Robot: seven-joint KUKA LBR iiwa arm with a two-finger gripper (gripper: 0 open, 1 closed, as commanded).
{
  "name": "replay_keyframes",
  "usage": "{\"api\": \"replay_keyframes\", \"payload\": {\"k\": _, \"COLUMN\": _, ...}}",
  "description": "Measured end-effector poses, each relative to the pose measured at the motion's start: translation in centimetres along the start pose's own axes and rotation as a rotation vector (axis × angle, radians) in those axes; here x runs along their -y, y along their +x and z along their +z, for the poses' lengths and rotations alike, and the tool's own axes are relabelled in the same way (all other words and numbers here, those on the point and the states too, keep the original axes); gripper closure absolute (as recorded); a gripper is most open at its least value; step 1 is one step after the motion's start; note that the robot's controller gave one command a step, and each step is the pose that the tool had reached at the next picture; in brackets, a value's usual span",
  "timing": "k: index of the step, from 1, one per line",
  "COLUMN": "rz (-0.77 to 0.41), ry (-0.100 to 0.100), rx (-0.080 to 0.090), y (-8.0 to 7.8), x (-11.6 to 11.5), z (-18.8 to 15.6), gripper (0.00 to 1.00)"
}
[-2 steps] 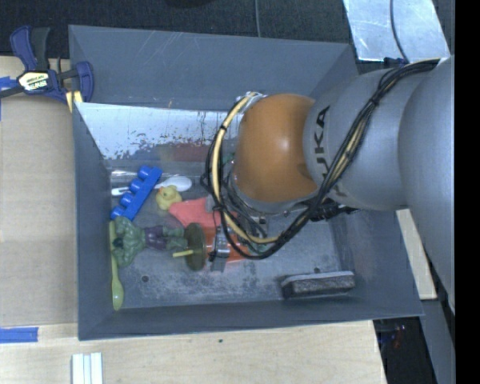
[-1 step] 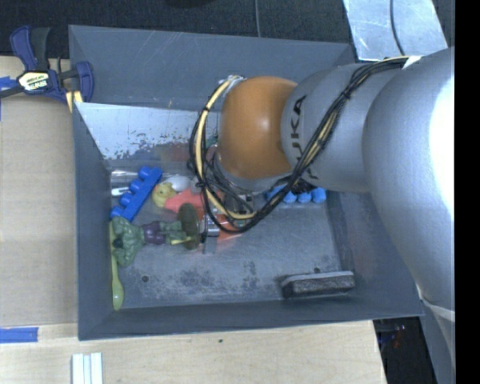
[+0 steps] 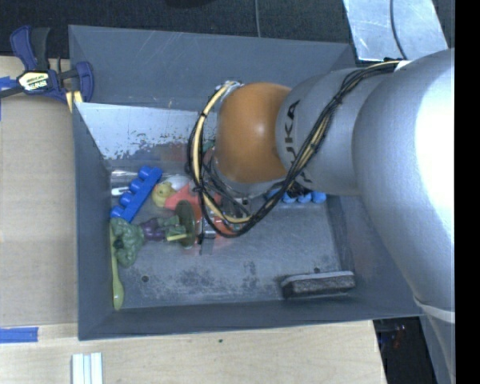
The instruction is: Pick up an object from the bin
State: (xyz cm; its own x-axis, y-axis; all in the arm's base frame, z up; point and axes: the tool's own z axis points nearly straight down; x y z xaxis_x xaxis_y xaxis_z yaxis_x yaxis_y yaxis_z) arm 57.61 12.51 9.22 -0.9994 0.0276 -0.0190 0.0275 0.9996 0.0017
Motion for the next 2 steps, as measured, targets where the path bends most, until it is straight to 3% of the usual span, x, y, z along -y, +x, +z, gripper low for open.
{"api": "replay_keyframes", "payload": {"k": 1, "rz": 0.054, "ry": 0.000, "rx": -0.007, "y": 0.50, "x": -0.33, "z": 1.44, "gripper": 0.00}}
{"api": "replay_keyframes", "payload": {"k": 2, "rz": 0.057, "ry": 0.001, "rx": -0.004, "y": 0.25, "x": 0.01, "z": 1.23, "gripper": 1.00}}
